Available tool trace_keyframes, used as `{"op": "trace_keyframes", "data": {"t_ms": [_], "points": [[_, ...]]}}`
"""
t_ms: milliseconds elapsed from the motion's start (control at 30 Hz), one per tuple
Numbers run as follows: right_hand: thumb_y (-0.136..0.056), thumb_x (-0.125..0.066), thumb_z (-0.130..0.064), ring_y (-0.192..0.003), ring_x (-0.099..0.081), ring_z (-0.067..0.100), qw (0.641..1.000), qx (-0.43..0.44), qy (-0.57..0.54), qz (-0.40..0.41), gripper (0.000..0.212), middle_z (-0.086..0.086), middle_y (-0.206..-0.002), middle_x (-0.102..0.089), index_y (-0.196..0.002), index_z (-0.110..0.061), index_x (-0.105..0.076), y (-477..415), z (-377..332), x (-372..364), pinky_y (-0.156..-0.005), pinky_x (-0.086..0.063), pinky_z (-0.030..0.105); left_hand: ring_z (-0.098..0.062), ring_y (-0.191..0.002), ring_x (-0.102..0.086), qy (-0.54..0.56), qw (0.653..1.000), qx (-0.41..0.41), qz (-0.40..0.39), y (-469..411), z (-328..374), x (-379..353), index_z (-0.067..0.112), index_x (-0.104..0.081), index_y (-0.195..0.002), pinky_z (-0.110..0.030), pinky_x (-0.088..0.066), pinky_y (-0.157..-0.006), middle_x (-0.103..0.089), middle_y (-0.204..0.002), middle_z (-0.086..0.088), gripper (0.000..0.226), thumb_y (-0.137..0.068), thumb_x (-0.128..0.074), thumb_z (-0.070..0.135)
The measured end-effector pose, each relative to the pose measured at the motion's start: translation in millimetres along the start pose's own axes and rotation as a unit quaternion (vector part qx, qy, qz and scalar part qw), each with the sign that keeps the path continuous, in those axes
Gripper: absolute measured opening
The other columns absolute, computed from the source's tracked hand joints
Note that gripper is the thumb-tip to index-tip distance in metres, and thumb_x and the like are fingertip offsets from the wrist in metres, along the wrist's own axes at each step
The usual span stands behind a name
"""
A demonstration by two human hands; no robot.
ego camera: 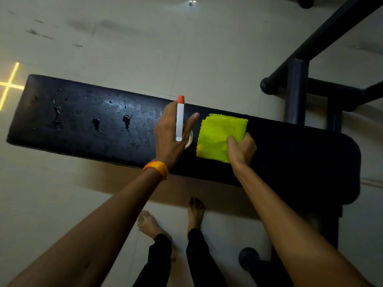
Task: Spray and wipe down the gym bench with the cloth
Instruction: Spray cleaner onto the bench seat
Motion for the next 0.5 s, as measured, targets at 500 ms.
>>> {"op": "trace_keyframes", "data": {"t_ms": [500], "points": [[-0.083,-0.065,-0.018,-0.094,-0.059,0.033,0.996,0.071,-0.054,-0.020,0.026,0.013,-0.098,-0.068,-0.107,-0.011,-0.061,44.3,-37.9,10.2,-0.072,-0.039,0.031,0.006,-0.102,-0.060,0.040,0.990,0.087,-0.102,9.7,-31.6,-4.9,0.021,-0.037,-0.150,-0.024,-0.054,-0.090,-0.059,-0.111,0.023,0.082,-0.081,-0.081,0.024]]}}
Point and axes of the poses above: each hand's wrist, its own y-axis away from the middle knuckle, its own x-axis out of the back of the hand, z = x × y, the point moved 10 cm from there along -y, towards the middle knuckle
